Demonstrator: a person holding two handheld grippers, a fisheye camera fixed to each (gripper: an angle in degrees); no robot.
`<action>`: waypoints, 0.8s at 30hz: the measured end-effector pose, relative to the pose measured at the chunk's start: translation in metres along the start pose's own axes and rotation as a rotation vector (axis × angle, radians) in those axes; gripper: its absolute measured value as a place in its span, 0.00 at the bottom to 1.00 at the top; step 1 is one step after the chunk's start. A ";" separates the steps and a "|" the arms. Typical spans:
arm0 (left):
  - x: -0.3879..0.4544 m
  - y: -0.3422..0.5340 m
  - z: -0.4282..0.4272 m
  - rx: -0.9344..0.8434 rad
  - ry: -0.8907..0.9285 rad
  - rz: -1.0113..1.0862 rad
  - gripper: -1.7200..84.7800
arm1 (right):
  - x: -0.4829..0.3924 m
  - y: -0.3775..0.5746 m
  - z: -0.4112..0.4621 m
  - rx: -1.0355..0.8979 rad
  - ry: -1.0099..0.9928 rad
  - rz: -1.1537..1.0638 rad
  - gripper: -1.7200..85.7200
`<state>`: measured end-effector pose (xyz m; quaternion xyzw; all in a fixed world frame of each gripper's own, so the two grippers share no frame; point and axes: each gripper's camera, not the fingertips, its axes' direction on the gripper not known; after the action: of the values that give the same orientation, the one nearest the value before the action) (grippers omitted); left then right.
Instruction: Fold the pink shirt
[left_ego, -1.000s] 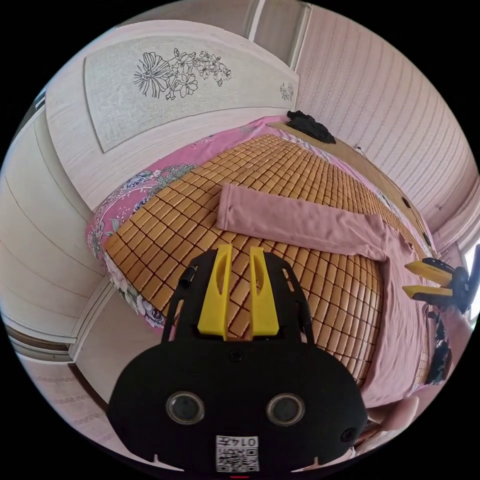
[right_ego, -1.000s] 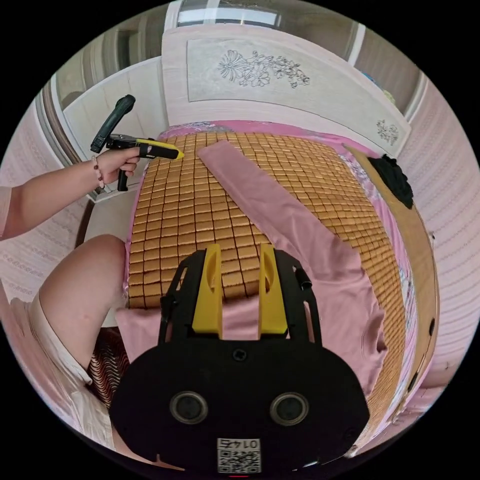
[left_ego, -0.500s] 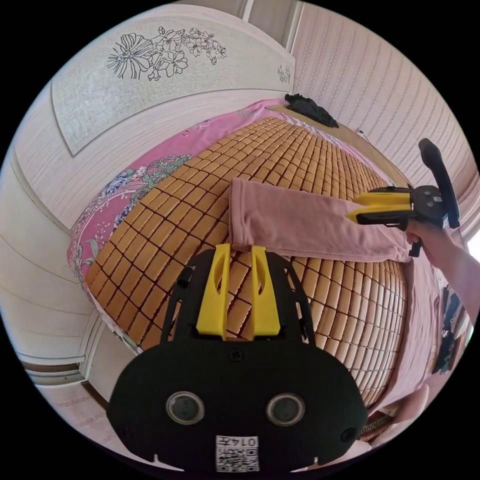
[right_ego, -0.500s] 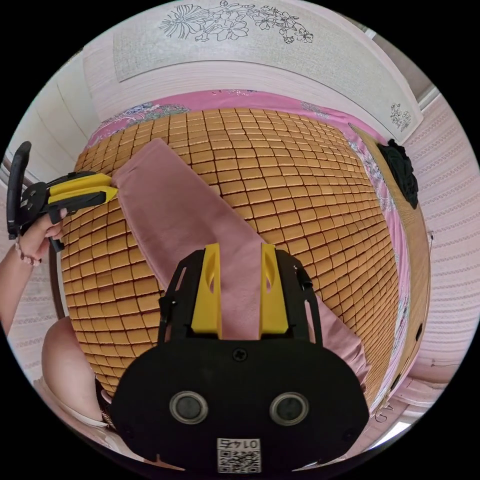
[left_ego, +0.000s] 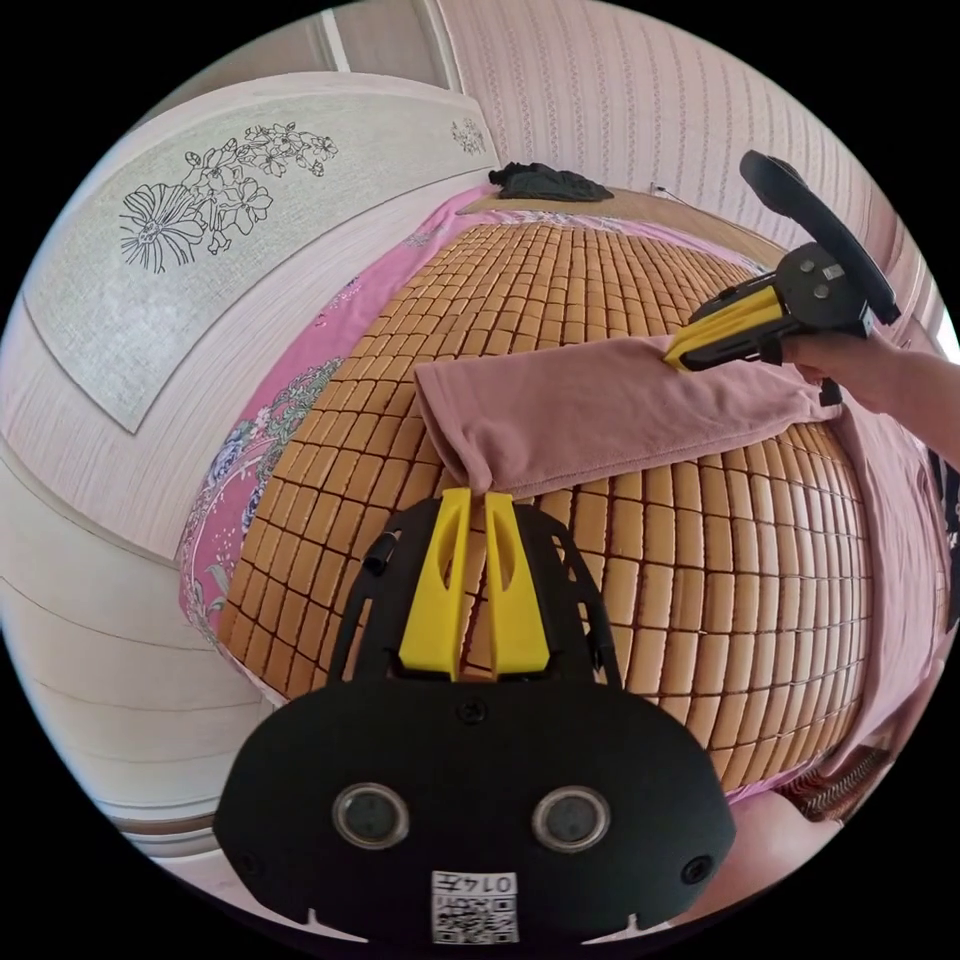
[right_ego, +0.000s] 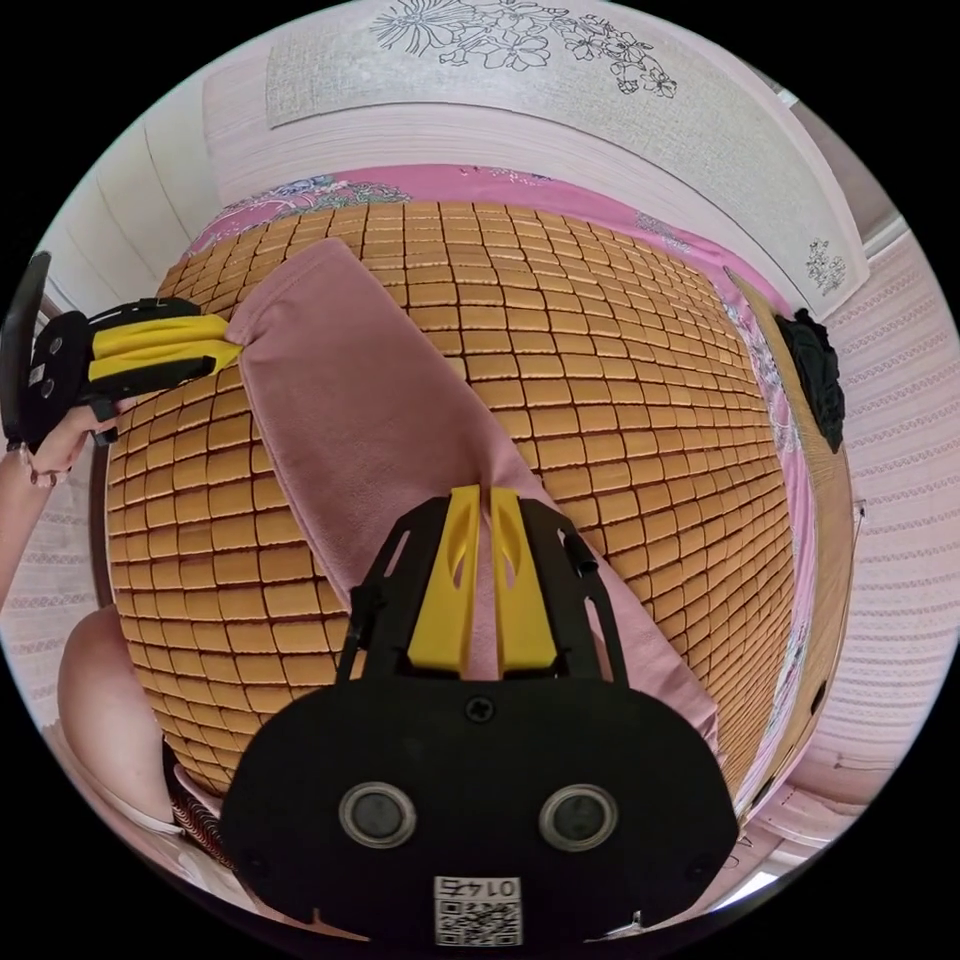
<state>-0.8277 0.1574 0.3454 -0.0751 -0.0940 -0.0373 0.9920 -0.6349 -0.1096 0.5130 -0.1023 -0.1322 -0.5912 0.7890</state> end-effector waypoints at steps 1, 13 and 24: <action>-0.002 0.000 0.000 0.002 0.011 -0.010 0.03 | 0.002 0.002 0.000 0.000 -0.009 0.004 0.03; 0.016 -0.026 -0.083 0.263 0.085 -0.106 0.01 | 0.058 0.095 -0.073 0.273 -0.146 0.261 0.02; 0.250 -0.034 -0.258 0.736 0.745 0.400 0.02 | 0.122 0.420 -0.213 0.570 -0.137 0.661 0.02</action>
<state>-0.5393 0.0682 0.1478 0.2779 0.2721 0.1627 0.9068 -0.1806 -0.1705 0.3497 0.0437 -0.3025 -0.2389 0.9217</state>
